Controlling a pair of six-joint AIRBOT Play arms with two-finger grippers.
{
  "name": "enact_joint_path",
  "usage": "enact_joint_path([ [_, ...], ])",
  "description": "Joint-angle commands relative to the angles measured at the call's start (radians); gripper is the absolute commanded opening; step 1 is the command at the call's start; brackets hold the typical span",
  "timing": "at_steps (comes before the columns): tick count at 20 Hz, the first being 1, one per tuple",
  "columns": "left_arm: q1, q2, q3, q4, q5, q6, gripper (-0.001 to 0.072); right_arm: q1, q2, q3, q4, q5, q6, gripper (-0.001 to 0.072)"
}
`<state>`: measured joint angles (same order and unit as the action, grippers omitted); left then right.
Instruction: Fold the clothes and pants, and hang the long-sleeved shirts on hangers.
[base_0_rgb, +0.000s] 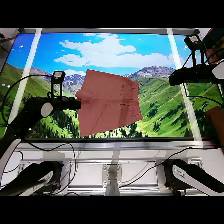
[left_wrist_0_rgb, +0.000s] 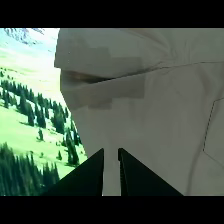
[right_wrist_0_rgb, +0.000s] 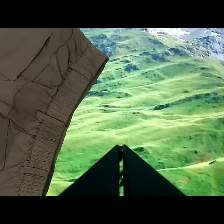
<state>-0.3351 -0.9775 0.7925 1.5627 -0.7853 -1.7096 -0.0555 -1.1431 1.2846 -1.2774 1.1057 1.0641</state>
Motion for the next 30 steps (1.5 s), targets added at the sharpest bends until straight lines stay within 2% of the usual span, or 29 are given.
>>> enact_joint_path([
  [1, 0.000, 0.000, 0.000, 0.000, 0.000, 0.000, 0.0107, 0.000, 0.000, 0.000, 0.000, 0.000, 0.000, 0.0023],
  [19, 0.000, 0.000, 0.000, 0.000, 0.000, 0.000, 0.0107, 0.000, 0.000, 0.000, 0.022, 0.002, 0.002, 0.0023],
  [21, 0.000, 0.000, 0.000, 0.000, 0.000, 0.000, 0.0107, 0.000, -0.008, -0.004, 0.055, 0.005, 0.064, 0.0023],
  [23, 0.000, -0.001, 0.000, 0.000, -0.002, -0.003, 0.0108, 0.000, -0.023, -0.037, 0.011, 0.053, 0.156, 0.0023],
  [27, 0.003, -0.001, 0.000, 0.037, -0.011, -0.002, 0.0108, 0.000, -0.030, -0.209, 0.006, 0.147, 0.161, 0.0021],
  [30, 0.013, 0.000, 0.000, 0.058, -0.014, -0.003, 0.0116, 0.000, -0.030, -0.329, 0.107, 0.101, 0.162, 0.0023],
])
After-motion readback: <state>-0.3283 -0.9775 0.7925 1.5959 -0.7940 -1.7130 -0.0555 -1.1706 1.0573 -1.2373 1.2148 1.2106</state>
